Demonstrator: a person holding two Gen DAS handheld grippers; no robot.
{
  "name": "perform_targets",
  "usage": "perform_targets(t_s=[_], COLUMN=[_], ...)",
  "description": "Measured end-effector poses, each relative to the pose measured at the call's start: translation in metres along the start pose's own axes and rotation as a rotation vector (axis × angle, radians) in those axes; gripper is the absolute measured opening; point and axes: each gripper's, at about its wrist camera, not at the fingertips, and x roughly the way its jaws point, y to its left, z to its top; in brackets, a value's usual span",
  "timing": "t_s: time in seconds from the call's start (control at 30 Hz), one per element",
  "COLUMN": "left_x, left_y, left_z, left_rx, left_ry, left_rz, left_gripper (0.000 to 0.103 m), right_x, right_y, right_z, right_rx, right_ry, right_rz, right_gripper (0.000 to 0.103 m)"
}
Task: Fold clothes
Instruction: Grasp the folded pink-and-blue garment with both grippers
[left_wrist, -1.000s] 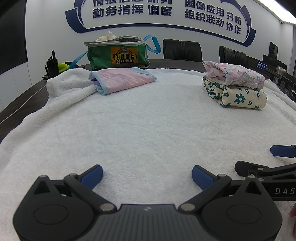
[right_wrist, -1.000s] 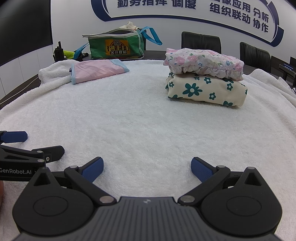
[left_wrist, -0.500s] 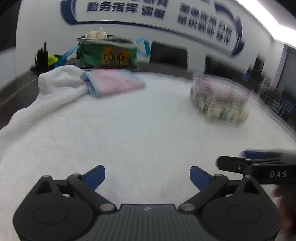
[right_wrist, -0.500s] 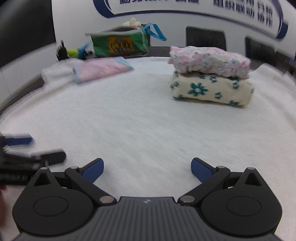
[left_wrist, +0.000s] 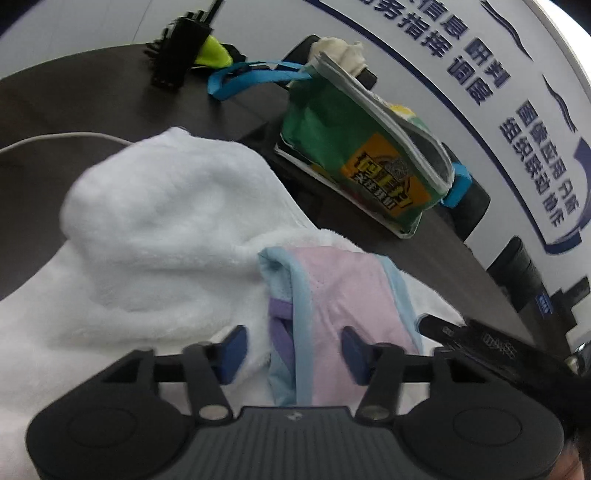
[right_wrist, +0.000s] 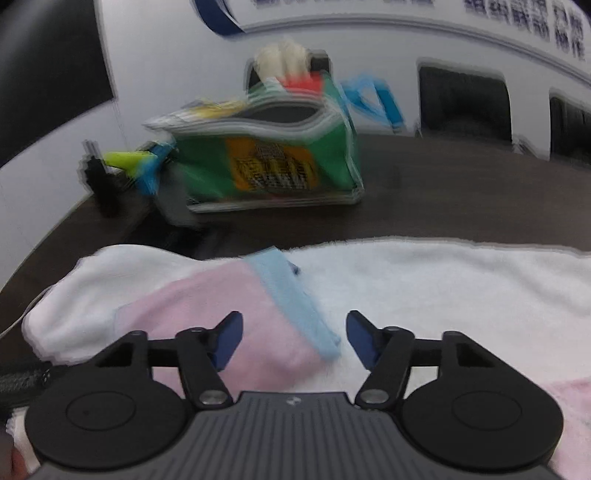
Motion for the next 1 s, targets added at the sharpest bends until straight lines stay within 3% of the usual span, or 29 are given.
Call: perform_targets(t_s=[0.07,0.1,0.13,0.2,0.27,0.33,0.47,0.57,0.67,0.7,0.73,0.77,0.8,0.87,0.93,1.0], left_x=[0.003,0.004,0.001,-0.003,-0.025,-0.065,-0.171,-0.238,-0.266,-0.267,-0.260,-0.252,-0.242,-0.224,-0.234,-0.246], left_y=[-0.005,-0.008,-0.005,-0.001,0.001,-0.003,-0.004,-0.007,-0.012,-0.015,-0.015,-0.013,-0.006,0.008,0.031,0.052], left_z=[-0.003,-0.004,-0.003,-0.001,-0.004,-0.011,-0.037,-0.063,-0.081,-0.085,-0.089,-0.090,-0.096,-0.109,-0.142,-0.179], left_rx=[0.059,0.089,0.076,0.050,0.035,0.071,0.136,0.198,0.189,0.177,0.158,0.156,0.154,0.150,0.213,0.281], left_ry=[-0.014,-0.020,-0.013,0.000,-0.016,-0.053,-0.129,-0.151,-0.120,-0.112,-0.102,-0.080,-0.073,-0.060,-0.049,-0.039], left_rz=[0.020,0.029,-0.005,-0.073,-0.158,-0.227,-0.408,-0.451,-0.454,-0.439,-0.392,-0.351,-0.291,-0.173,-0.211,-0.292], left_gripper=[0.037,0.014,0.002,0.003,0.003,0.003,0.003,0.003,0.006,0.019,0.034,0.064,0.068,0.063,0.063,0.066], right_x=[0.027,0.040,0.044,0.036,0.002,-0.048,-0.187,-0.279,-0.326,-0.333,-0.333,-0.325,-0.318,-0.309,-0.309,-0.308], right_y=[-0.006,-0.008,-0.010,-0.009,0.002,0.018,0.023,0.009,-0.014,-0.021,-0.028,-0.034,-0.040,-0.054,-0.068,-0.075], right_z=[-0.002,-0.003,-0.006,-0.011,-0.014,-0.017,-0.041,-0.072,-0.102,-0.112,-0.119,-0.127,-0.134,-0.153,-0.187,-0.225], right_rx=[0.021,0.031,0.042,0.056,0.030,-0.039,-0.107,-0.117,-0.059,-0.031,-0.008,0.014,0.030,0.037,-0.013,-0.062], right_ry=[0.039,0.058,0.068,0.065,0.020,-0.046,-0.161,-0.237,-0.250,-0.249,-0.240,-0.220,-0.219,-0.244,-0.240,-0.206], right_rz=[-0.006,-0.010,0.015,0.072,0.135,0.210,0.451,0.561,0.582,0.561,0.507,0.425,0.358,0.237,0.200,0.270], right_gripper=[0.054,0.034,0.004,0.003,0.002,0.002,0.002,0.002,0.003,0.008,0.027,0.047,0.081,0.084,0.084,0.084])
